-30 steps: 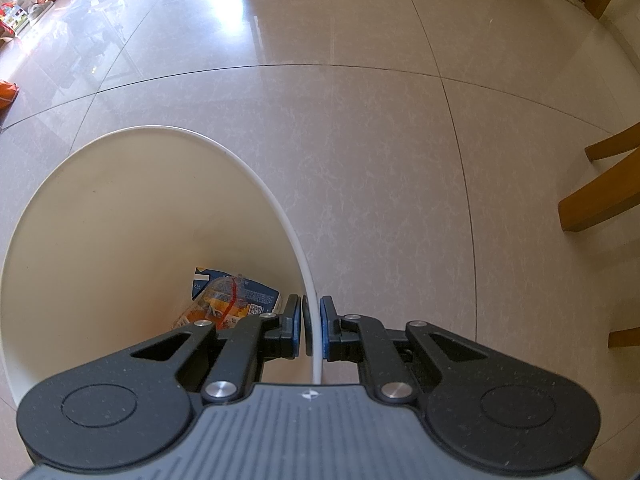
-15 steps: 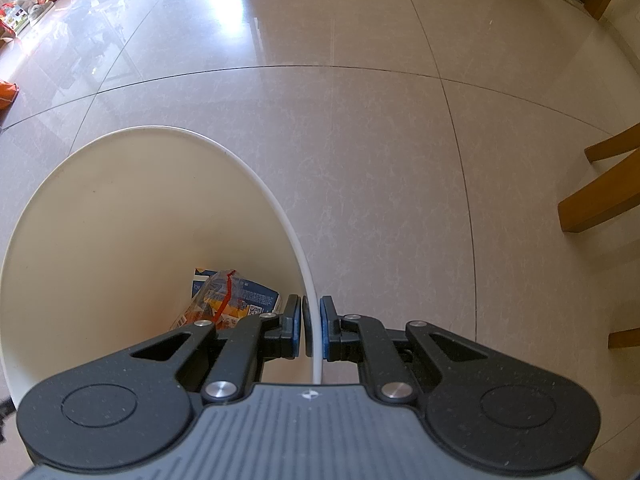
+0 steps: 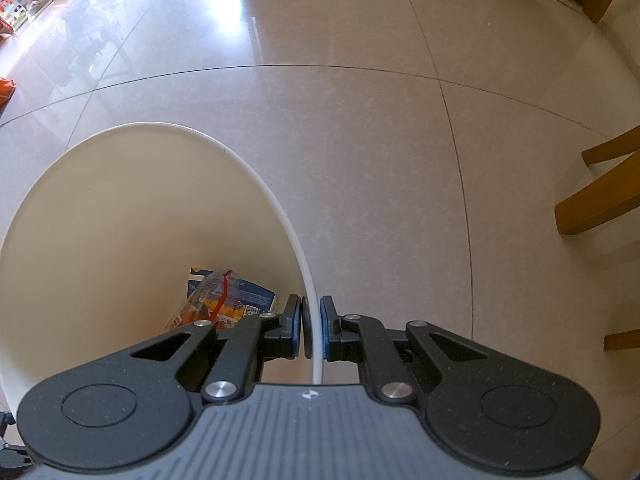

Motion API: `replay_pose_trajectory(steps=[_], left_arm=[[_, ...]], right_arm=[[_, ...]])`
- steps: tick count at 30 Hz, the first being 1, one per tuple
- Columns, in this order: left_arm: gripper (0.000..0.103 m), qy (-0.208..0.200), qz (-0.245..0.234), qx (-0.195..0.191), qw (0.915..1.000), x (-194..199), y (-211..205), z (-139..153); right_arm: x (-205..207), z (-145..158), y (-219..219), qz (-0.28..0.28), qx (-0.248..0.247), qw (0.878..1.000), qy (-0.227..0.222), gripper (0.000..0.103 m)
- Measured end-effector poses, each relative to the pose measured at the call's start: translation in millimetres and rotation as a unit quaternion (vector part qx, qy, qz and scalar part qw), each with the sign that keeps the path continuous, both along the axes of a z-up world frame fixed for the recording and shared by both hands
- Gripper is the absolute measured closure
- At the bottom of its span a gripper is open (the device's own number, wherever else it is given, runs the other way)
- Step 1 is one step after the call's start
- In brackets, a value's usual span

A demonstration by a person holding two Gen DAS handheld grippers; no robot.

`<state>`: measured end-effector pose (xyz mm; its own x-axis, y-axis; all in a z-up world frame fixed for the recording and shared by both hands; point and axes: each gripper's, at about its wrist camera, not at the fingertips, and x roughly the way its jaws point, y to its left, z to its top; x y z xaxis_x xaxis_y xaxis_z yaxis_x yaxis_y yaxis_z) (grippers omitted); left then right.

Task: Collect trash
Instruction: 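Move the left gripper back to the pile toward the crumpled white paper, then close the left gripper on the crumpled paper ball and lift it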

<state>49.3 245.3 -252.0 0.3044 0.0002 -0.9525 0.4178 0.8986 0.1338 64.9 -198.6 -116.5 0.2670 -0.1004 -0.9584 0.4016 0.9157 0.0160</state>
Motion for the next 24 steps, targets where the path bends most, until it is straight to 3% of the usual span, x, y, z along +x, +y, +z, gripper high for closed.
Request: replay_pose_trajectory(steps=[7, 24], left_arm=[[0.014, 0.006, -0.008, 0.058, 0.9983, 0, 11, -34], [0.022, -0.006, 0.005, 0.037, 0.9993, 24, 20, -66]], right_arm=[[0, 0, 1, 0.0, -0.001, 1.0, 0.0, 0.091], [1, -2, 2, 0.0, -0.006, 1.0, 0.001, 0.09]])
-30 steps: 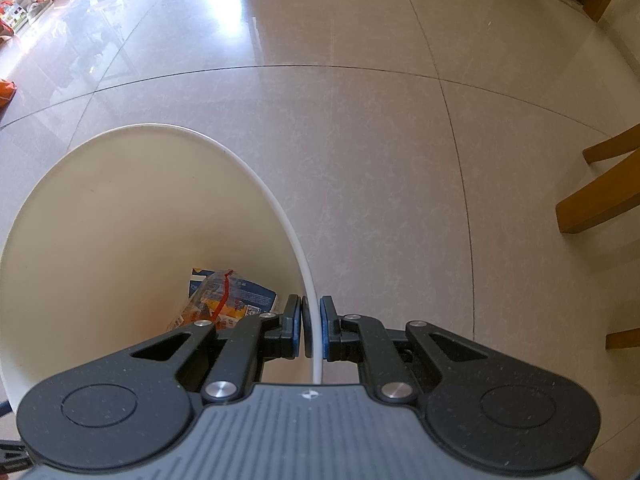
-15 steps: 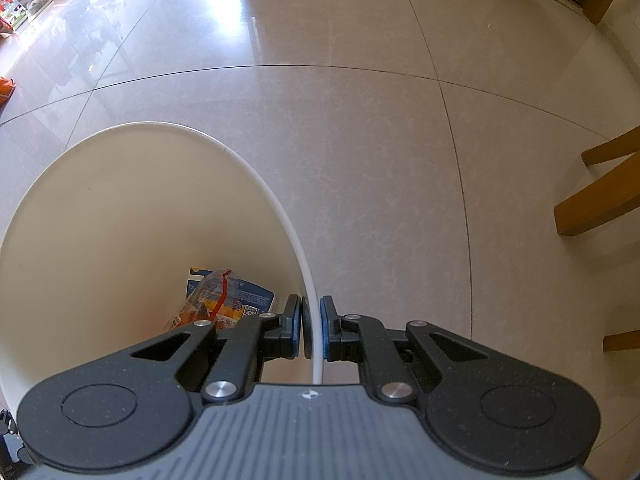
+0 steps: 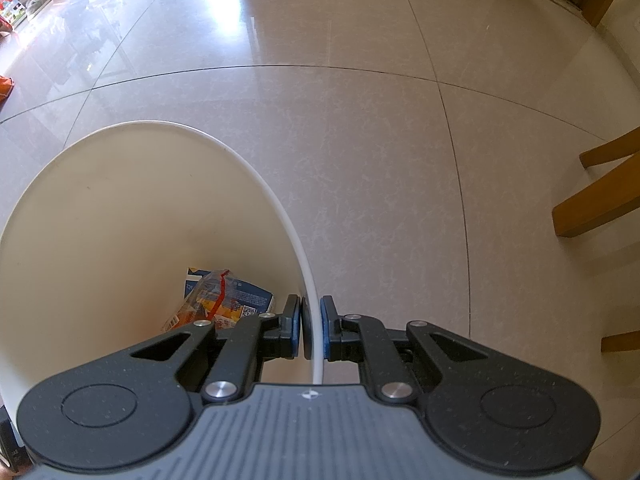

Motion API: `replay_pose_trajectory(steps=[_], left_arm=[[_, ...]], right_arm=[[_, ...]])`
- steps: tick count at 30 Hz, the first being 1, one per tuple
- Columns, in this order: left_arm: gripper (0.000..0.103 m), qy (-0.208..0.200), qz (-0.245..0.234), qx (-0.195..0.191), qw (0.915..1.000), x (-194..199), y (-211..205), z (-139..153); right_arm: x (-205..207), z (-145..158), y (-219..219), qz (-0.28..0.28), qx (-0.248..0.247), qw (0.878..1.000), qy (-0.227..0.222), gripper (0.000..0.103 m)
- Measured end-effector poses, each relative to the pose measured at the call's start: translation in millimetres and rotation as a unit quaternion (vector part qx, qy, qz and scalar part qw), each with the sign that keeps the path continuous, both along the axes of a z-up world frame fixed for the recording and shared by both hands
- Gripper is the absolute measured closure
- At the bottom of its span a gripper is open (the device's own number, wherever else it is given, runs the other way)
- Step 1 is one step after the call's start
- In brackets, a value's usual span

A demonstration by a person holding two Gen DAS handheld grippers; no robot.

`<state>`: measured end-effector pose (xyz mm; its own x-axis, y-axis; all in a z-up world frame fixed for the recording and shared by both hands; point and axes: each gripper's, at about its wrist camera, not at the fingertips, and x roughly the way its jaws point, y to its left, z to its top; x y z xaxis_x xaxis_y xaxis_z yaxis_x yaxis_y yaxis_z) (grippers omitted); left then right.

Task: Collect trash
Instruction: 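Close the left gripper on the crumpled paper ball and lift it, then carry the paper ball over the bin and open the left gripper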

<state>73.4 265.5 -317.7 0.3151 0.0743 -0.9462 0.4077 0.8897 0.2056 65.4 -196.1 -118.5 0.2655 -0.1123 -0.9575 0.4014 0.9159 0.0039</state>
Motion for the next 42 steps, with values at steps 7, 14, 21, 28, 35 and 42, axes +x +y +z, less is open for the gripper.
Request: replay_pose_trajectory(steps=[7, 14, 21, 28, 35, 42], left_arm=[[0.037, 0.017, 0.009, -0.015, 0.9997, 11, 7, -4], [0.047, 0.045, 0.024, -0.031, 0.9982, 16, 9, 3], [0.05, 0.081, -0.01, -0.029, 0.9963, 19, -13, 20], [0.05, 0.091, -0.056, -0.041, 0.9934, 19, -37, 38], [0.05, 0.109, -0.082, -0.041, 0.9898, 21, -48, 58], [0.05, 0.103, -0.108, -0.036, 0.9881, 25, -56, 97]], right_arm=[[0, 0, 0, 0.0, 0.0, 1.0, 0.0, 0.09], [0, 0, 0, -0.001, 0.001, 1.0, 0.0, 0.091], [0, 0, 0, -0.003, 0.003, 1.0, -0.001, 0.091], [-1, 0, 0, -0.002, 0.004, 1.0, -0.001, 0.091], [0, 0, -2, -0.004, 0.007, 1.0, -0.001, 0.091], [0, 0, -1, -0.005, 0.007, 1.0, -0.001, 0.091]])
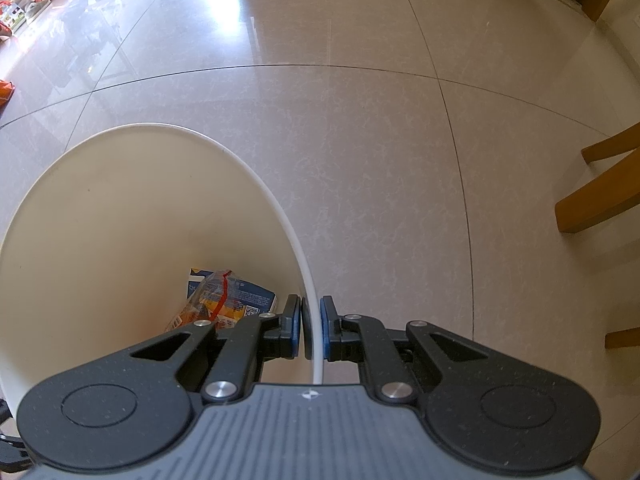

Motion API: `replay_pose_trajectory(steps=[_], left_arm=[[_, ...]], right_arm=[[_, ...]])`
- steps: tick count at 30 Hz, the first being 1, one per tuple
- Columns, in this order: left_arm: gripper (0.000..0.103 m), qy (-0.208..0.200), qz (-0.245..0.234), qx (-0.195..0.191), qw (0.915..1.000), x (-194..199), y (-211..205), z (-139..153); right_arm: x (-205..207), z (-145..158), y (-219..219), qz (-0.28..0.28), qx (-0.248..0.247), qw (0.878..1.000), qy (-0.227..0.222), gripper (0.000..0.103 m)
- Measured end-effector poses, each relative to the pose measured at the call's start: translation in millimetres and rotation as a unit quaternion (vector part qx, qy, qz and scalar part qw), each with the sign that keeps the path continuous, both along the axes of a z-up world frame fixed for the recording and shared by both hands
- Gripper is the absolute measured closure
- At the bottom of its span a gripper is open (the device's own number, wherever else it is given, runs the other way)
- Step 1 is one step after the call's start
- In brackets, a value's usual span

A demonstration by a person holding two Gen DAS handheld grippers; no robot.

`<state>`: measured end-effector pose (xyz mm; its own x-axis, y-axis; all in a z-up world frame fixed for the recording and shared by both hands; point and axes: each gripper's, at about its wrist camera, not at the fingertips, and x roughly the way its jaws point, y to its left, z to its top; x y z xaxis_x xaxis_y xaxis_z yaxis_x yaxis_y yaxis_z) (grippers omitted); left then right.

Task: Collect trash
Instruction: 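Carry the paper ball over the bin and open the left gripper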

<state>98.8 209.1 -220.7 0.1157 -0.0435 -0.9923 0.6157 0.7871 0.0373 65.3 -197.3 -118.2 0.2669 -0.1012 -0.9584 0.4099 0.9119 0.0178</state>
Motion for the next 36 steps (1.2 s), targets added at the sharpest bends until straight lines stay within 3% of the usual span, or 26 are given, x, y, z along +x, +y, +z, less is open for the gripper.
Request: replay_pose_trajectory(steps=[13, 23, 30, 31, 33, 36], left_arm=[[0.05, -0.041, -0.063, -0.027, 0.9968, 21, -62, 120], [0.05, -0.09, -0.113, -0.115, 0.9829, 35, -139, 221], [0.045, -0.094, -0.137, -0.132, 0.9771, 32, -183, 227], [0.041, -0.094, -0.138, -0.133, 0.977, 32, -186, 225], [0.021, -0.1, -0.134, -0.131, 0.9772, 31, -187, 221], [0.019, -0.1, -0.13, -0.128, 0.9781, 34, -185, 215]], right_arm=[[0, 0, 0, -0.001, 0.0, 1.0, 0.0, 0.091], [0, 0, -2, -0.002, 0.002, 1.0, -0.001, 0.091], [0, 0, -3, -0.002, 0.003, 1.0, -0.001, 0.091], [0, 0, -3, -0.002, 0.004, 1.0, -0.001, 0.091], [-1, 0, -4, -0.002, 0.005, 1.0, -0.002, 0.091], [-1, 0, -4, -0.002, 0.004, 1.0, -0.001, 0.091]])
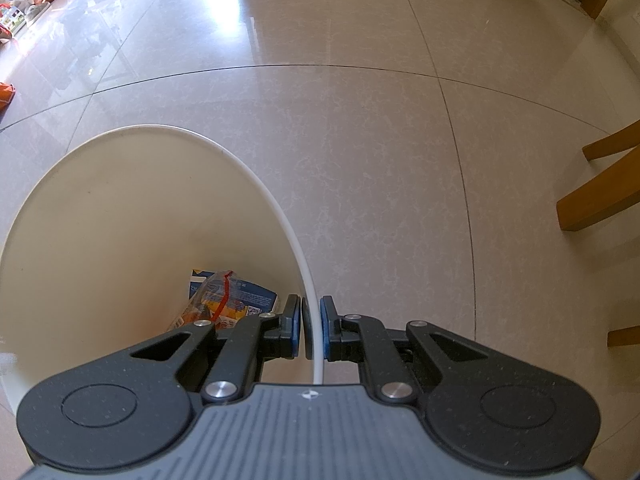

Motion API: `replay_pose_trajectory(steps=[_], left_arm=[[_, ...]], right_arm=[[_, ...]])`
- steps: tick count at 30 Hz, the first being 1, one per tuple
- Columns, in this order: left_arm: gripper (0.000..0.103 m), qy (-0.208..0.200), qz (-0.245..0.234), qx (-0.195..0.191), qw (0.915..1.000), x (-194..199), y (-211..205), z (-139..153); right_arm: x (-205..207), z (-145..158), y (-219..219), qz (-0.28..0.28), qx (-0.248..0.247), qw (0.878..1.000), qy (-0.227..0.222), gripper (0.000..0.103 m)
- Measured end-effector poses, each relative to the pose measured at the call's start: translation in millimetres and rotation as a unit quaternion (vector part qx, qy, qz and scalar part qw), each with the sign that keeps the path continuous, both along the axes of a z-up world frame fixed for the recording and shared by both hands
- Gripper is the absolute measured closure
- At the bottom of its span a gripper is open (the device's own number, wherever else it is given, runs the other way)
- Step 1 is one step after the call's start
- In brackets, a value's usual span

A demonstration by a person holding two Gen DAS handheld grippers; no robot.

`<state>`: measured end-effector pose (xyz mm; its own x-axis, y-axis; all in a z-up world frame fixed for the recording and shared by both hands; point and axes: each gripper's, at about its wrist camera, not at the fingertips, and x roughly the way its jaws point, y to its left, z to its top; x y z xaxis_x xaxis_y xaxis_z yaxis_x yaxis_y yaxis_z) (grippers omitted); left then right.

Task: Collect trash
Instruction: 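Carry the paper ball over the bin and open the left gripper, then move the left gripper back to the pile toward the orange half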

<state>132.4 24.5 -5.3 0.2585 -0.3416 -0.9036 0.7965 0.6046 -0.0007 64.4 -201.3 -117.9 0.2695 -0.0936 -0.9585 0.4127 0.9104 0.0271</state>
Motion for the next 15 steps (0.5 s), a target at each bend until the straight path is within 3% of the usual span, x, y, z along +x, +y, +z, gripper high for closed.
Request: replay_pose_trajectory(steps=[15], left_arm=[[0.017, -0.01, 0.05, 0.026, 0.9984, 0, 39, -21]], right_arm=[[0, 0, 1, 0.002, -0.002, 1.0, 0.001, 0.091]])
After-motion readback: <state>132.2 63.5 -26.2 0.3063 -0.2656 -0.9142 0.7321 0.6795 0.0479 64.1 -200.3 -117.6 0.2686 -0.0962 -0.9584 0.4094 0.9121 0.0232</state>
